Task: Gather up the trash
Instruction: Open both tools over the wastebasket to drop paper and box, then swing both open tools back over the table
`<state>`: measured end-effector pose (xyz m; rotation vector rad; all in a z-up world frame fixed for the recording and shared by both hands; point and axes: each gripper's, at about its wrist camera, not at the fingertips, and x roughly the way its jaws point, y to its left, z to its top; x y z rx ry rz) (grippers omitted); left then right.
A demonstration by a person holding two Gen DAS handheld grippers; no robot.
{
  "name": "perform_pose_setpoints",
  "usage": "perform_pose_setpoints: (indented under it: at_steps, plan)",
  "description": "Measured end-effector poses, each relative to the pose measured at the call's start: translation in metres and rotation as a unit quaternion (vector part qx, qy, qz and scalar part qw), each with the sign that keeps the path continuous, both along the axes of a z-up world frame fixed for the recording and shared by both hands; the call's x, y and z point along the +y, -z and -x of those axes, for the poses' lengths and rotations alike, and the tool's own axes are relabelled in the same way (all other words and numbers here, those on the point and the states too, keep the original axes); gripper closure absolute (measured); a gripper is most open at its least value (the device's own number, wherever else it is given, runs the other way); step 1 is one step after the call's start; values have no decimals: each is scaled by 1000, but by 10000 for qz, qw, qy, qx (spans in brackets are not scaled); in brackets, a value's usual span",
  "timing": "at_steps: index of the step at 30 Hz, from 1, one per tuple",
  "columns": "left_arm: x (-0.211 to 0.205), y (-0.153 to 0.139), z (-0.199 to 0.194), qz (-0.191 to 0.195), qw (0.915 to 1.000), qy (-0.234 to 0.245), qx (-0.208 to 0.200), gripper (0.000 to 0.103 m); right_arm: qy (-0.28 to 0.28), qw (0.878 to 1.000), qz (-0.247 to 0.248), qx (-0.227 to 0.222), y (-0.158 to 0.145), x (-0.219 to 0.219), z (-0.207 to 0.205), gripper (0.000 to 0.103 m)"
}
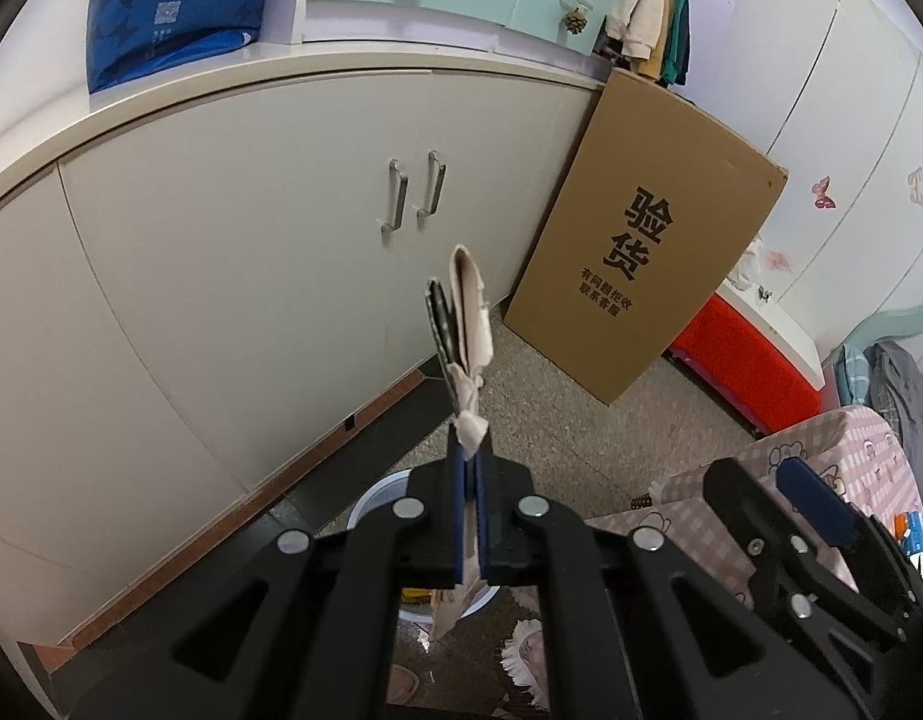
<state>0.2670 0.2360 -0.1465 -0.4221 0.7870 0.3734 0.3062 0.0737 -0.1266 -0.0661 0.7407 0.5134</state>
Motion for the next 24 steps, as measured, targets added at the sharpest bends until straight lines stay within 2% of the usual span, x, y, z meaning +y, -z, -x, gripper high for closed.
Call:
perform_pose_setpoints:
  at_steps: [10, 16, 17, 19, 20, 21, 24]
  plan:
    - [-10, 1, -17, -132, 9998, 105, 45, 99, 252, 9996, -145, -7, 3, -15, -8, 38]
    - [-18, 3, -26, -171, 9996, 162, 130, 93, 365, 9991, -216, 71, 7, -23, -13, 38]
    - [-19, 3, -26, -192, 9996, 154, 154, 87, 381, 9990, -233, 87, 8, -25, -14, 38]
    - [-18, 3, -26, -197, 9996, 91, 175, 67, 415, 9988, -248, 108, 8, -28, -15, 38]
    - [-18, 3, -26, -187, 9997, 47, 172, 53, 419, 9987, -274, 137, 8, -30, -15, 37]
    - [-17, 3, -24, -173, 9997, 20, 158, 49, 423, 9986, -288, 151, 8, -32, -15, 37]
    - [-19, 2, -21, -193, 9997, 30, 157, 48, 441, 9985, -284, 157, 8, -34, -12, 37]
